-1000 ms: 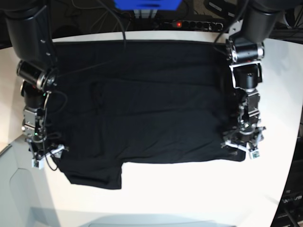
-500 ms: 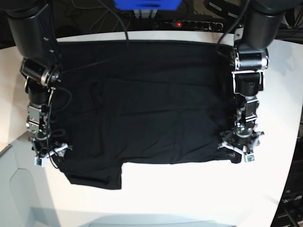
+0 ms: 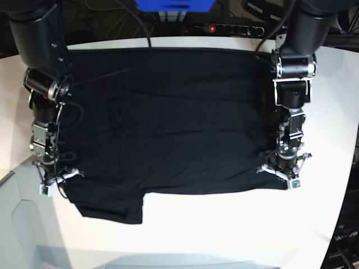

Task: Fold the T-shirt properly
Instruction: 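Grasp the side edges with both grippers and fold them toward the collar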

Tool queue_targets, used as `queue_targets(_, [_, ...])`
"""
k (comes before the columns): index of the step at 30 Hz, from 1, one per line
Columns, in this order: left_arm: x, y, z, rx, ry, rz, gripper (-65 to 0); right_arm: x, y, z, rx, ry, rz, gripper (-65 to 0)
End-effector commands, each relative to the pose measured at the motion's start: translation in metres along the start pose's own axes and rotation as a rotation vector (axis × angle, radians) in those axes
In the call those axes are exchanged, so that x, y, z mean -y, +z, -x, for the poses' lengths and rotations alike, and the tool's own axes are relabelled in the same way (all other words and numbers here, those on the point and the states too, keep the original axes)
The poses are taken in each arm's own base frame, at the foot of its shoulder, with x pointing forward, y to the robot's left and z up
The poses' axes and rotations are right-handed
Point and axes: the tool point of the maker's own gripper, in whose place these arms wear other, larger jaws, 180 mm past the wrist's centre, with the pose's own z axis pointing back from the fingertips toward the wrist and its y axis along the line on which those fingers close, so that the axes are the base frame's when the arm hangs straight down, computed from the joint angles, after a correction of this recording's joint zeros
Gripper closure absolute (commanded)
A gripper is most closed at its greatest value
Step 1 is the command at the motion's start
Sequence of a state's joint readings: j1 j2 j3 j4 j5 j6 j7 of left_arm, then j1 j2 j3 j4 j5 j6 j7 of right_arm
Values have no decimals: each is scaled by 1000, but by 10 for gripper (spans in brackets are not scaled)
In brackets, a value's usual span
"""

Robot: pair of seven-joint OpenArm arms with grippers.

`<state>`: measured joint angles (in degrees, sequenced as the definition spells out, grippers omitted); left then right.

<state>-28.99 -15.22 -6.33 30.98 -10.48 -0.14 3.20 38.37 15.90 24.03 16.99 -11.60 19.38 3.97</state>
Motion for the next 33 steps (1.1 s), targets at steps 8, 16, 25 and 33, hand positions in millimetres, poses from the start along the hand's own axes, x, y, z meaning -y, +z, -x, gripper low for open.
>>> queue_targets(8, [-13,25,-41,91,48,-5,0,10,15,-49,122,85,0,0])
queue_targets(16, [-5,54,-64,152,35,25,0,-5,58,-75,230,167,-18,0])
queue_targets(25, [-14,103,-70,208,27,22,0,-3,127,-72,268,227,-1,0])
queue_targets(33, [-25,136,-40,174,18,5,0,0,168,-32,221,274,5,0])
